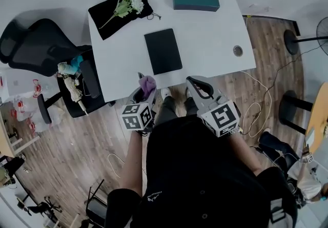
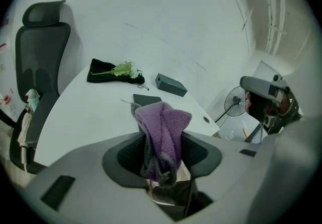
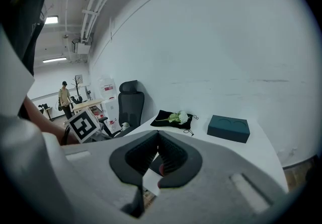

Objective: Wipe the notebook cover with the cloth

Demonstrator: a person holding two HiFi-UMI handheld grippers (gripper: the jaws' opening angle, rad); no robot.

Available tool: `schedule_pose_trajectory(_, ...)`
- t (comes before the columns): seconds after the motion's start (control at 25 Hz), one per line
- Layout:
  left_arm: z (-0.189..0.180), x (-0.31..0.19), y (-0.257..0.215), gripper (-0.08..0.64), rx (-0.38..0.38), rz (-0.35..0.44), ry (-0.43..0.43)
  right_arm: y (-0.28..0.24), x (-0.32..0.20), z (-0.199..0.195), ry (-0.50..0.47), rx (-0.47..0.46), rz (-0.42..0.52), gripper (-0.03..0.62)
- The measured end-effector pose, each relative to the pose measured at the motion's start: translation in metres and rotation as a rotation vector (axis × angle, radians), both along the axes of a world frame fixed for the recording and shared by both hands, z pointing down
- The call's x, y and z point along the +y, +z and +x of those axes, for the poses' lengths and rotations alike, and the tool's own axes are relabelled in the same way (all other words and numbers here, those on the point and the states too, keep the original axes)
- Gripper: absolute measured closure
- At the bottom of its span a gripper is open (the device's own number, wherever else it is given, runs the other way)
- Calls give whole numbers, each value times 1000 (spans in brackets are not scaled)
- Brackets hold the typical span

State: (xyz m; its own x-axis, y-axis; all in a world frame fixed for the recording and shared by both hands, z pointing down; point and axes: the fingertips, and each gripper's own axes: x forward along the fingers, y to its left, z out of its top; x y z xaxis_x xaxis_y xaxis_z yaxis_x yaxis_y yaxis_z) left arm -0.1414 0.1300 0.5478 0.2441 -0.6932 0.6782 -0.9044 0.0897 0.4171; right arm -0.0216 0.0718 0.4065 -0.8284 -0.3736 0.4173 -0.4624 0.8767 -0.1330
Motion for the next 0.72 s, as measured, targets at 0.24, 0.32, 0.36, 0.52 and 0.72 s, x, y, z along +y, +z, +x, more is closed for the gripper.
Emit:
schedule_pose_trajectory(0.24, 38, 0, -35, 373, -56, 57, 18, 14, -5, 25, -34, 21, -37, 588)
schedule_pose_trajectory(0.32, 52, 0, -42, 373, -67, 67, 20, 20, -5, 33, -50, 29, -51, 587)
schedule_pose_trajectory(0.36, 59, 0, -44, 373, -74, 68, 21, 23, -4, 37, -58, 32, -57, 588)
schedule_pose_trajectory(0.52, 86, 6, -48, 373, -125, 66, 35, 31, -1, 52, -88, 35, -73, 588)
schedule_pose_trajectory(0.72, 110, 10, -53, 373, -138, 72, 10, 33, 1, 64, -127, 23, -72, 588)
